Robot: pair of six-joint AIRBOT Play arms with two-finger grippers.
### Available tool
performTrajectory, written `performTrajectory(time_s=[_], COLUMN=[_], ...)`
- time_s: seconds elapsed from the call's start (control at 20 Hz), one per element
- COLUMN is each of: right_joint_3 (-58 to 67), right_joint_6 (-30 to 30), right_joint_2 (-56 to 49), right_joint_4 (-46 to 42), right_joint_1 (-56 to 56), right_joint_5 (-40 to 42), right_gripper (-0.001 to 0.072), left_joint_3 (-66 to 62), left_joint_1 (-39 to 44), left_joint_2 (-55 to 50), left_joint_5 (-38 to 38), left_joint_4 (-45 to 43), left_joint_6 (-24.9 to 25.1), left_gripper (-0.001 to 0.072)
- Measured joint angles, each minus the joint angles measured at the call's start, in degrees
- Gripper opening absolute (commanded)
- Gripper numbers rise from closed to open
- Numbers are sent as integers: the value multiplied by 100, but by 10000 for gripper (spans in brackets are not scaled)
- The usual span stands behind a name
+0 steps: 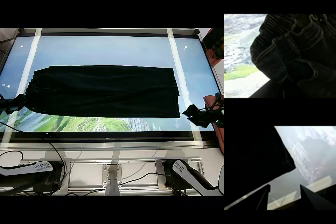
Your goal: Fold the clothes and pants, and hang the long-sleeved shirts on hangers.
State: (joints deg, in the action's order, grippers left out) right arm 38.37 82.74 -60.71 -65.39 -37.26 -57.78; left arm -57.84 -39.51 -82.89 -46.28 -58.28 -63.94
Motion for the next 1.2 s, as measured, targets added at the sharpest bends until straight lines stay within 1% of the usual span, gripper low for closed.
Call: performTrajectory(time_s=[0.15, 0.3, 0.4, 0.55, 0.65, 0.7, 0.75, 0.8, 0.9, 1.05, 1.1, 1.2], right_joint_3=[-678, -1058, -1169, -1239, -1263, -1270, -1281, -1285, -1259, -1115, -1056, -896], right_joint_6=[181, 297, 326, 293, 79, -20, -109, -186, -415, -739, -804, -831], right_joint_2=[59, -57, -214, -481, -656, -723, -785, -824, -874, -885, -833, -669], right_joint_4=[595, 1075, 1384, 1893, 2227, 2339, 2444, 2503, 2590, 2590, 2503, 2621], right_joint_1=[-15, -15, -17, -17, -17, -15, -17, -17, -17, -17, -17, -17], right_joint_5=[682, 1237, 1482, 1823, 1987, 2035, 2061, 2081, 2050, 1703, 1506, 1419], right_gripper=[435, 430, 383, 367, 229, 149, 49, 27, 26, 25, 24, 24], left_joint_3=[0, 0, 0, 0, 0, 0, 0, 0, 0, 0, 0, 0], left_joint_1=[0, 0, 0, 0, 0, 0, 0, 0, 2, 13, 13, 17], left_joint_2=[0, 0, 0, 0, 0, 0, 0, 0, 13, 120, 192, 374], left_joint_5=[0, 0, 0, 0, 0, 0, 0, -4, -42, -181, -216, -289], left_joint_4=[0, 0, 0, 2, 13, 39, 103, 179, 319, 426, 444, 466], left_joint_6=[0, 0, 0, 0, -2, -4, -7, -7, -7, -13, -20, -48], left_gripper=[39, 39, 39, 39, 39, 39, 39, 38, 38, 38, 38, 38])
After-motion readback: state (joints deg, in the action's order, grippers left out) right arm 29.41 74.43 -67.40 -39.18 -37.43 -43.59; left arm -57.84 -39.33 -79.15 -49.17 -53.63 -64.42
